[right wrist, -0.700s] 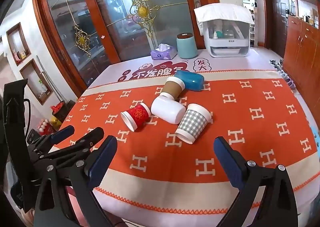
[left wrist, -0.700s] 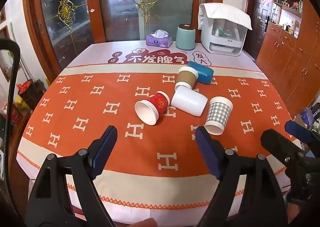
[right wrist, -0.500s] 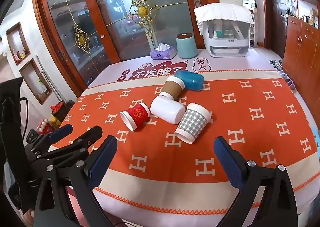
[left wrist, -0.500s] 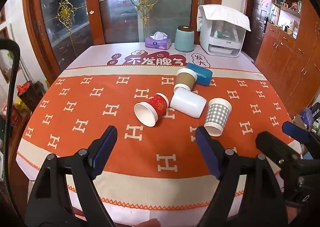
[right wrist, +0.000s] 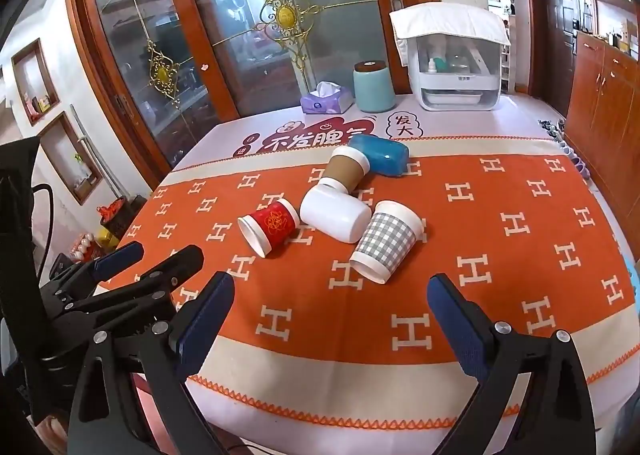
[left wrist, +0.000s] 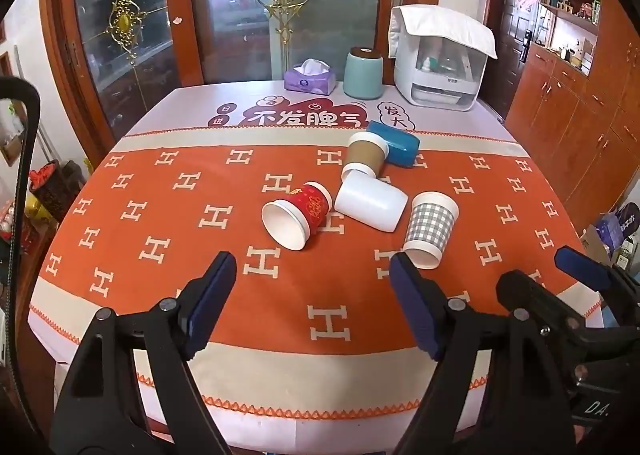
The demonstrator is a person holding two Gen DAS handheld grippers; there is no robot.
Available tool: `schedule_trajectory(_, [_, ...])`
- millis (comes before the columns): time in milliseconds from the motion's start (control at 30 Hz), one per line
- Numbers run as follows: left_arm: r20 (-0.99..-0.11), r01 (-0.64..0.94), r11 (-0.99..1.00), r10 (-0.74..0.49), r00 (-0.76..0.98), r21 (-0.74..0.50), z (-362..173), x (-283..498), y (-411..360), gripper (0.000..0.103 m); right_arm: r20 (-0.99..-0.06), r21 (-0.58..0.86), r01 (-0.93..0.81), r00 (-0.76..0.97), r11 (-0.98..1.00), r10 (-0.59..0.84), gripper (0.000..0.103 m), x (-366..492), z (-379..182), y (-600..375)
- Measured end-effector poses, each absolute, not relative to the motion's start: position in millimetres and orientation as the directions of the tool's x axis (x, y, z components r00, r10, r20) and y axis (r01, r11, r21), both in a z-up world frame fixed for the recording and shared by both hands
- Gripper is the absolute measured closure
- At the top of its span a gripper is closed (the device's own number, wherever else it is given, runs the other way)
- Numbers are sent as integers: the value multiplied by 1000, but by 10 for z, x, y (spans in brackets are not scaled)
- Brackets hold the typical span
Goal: Flip cup upside down
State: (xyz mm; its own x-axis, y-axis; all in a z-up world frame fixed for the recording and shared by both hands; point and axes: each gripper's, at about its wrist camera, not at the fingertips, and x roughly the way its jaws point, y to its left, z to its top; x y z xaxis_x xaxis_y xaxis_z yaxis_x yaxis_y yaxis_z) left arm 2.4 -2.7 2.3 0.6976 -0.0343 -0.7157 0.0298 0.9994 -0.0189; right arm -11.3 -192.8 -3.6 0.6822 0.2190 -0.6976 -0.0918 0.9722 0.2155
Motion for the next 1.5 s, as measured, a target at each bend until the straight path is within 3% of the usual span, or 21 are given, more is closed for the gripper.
schedule_trajectory(1500, [-736,56,998,-41,675,-4,-100,97,-38,30,-704,216,-92,676,972,220,5,-69,-144,-1920])
